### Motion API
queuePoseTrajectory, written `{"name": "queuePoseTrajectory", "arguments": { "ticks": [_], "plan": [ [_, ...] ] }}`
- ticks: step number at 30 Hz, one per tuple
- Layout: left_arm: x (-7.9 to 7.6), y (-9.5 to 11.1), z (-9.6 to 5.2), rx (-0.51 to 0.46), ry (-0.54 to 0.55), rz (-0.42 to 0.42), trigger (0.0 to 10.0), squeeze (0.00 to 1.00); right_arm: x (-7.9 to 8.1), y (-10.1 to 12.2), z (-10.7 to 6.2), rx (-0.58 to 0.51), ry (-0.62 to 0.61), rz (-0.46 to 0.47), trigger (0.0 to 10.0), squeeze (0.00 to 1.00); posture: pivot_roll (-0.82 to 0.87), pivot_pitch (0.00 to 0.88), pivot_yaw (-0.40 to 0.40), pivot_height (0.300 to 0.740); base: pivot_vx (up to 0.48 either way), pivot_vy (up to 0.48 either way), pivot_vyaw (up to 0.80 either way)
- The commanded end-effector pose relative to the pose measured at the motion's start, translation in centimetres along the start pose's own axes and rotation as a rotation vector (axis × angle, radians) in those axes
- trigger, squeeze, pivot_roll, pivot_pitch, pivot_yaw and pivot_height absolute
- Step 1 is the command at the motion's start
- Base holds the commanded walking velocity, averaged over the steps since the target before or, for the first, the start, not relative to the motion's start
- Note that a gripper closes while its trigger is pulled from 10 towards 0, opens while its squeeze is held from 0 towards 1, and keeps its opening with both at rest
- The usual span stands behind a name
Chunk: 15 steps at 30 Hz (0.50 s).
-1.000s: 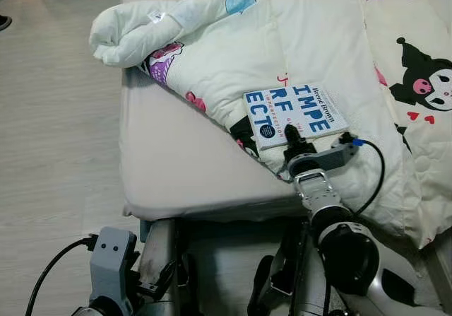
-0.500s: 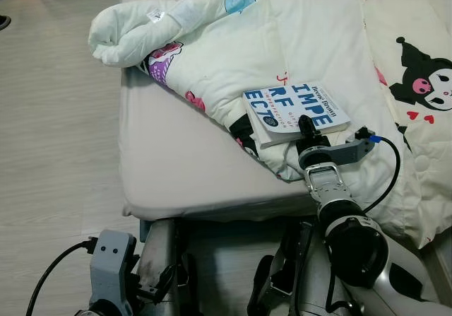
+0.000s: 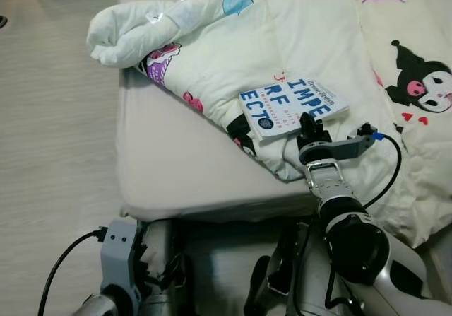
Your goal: Clean up the room
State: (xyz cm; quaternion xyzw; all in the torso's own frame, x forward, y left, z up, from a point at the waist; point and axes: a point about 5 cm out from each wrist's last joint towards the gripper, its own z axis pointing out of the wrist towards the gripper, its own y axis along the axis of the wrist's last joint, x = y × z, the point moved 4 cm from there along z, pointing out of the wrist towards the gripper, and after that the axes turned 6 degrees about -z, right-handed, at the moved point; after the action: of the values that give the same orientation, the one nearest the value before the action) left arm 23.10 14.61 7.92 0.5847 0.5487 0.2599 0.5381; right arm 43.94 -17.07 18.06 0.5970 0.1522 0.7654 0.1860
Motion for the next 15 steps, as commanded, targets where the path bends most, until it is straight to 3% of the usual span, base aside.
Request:
{"name": "queuePoseTrajectory", "arguments": {
  "ticks": [1,2,4,5,8,9,10,11,12,13,14,15],
  "plan": [
    [0.5,-1.3,0.0,0.034,0.029,-0.023,10.0,0.0,2.0,-0.9,0.4,0.028,0.116,-0.008,0.0,0.0,0.21,0.334,-0.019,0.57,0.0,0.0,0.0],
    [0.8,-0.9,0.8,0.01,0.034,-0.024,10.0,0.0,4.1,-2.7,0.2,0.082,0.246,-0.01,0.0,0.0,0.19,0.294,-0.038,0.57,0.0,0.0,0.0],
    [0.8,-0.9,0.8,0.01,0.034,-0.024,10.0,0.0,4.1,-2.7,0.2,0.082,0.246,-0.01,0.0,0.0,0.19,0.294,-0.038,0.57,0.0,0.0,0.0],
    [1.1,-0.7,1.6,-0.008,0.039,-0.026,10.0,0.0,5.6,-4.4,-0.3,0.135,0.346,-0.015,0.0,0.0,0.17,0.263,-0.051,0.57,0.0,0.0,0.0],
    [1.1,-0.7,1.6,-0.008,0.039,-0.026,10.0,0.0,5.6,-4.4,-0.3,0.135,0.346,-0.015,0.0,0.0,0.17,0.263,-0.051,0.57,0.0,0.0,0.0],
    [1.6,-0.2,2.5,-0.032,0.05,-0.024,10.0,0.0,7.1,-6.9,-1.7,0.218,0.463,-0.032,0.1,0.0,0.15,0.22,-0.067,0.57,0.0,0.0,0.0],
    [1.6,-0.2,2.5,-0.032,0.05,-0.024,10.0,0.0,7.1,-6.9,-1.7,0.218,0.463,-0.032,0.1,0.0,0.15,0.22,-0.067,0.57,0.0,0.0,0.0],
    [2.8,0.3,3.4,-0.057,0.077,-0.015,10.0,0.0,7.8,-10.9,-4.5,0.375,0.572,-0.034,10.0,0.0,0.13,0.154,-0.087,0.575,0.0,0.0,0.0],
    [2.8,0.3,3.4,-0.057,0.077,-0.015,10.0,0.0,7.8,-10.9,-4.5,0.375,0.572,-0.034,10.0,0.0,0.13,0.154,-0.087,0.575,0.0,0.0,0.0],
    [4.3,0.6,4.3,-0.071,0.115,-0.005,10.0,0.0,7.2,-14.5,-7.4,0.524,0.614,-0.071,10.0,0.0,0.12,0.104,-0.095,0.579,0.0,0.0,0.0],
    [4.3,0.6,4.3,-0.071,0.115,-0.005,10.0,0.0,7.2,-14.5,-7.4,0.524,0.614,-0.071,10.0,0.0,0.12,0.104,-0.095,0.579,0.0,0.0,0.0],
    [5.5,0.8,5.0,-0.079,0.152,-0.002,10.0,0.0,6.1,-16.8,-9.3,0.625,0.618,-0.108,10.0,0.0,0.11,0.066,-0.103,0.584,0.0,0.0,0.0]
  ]
}}
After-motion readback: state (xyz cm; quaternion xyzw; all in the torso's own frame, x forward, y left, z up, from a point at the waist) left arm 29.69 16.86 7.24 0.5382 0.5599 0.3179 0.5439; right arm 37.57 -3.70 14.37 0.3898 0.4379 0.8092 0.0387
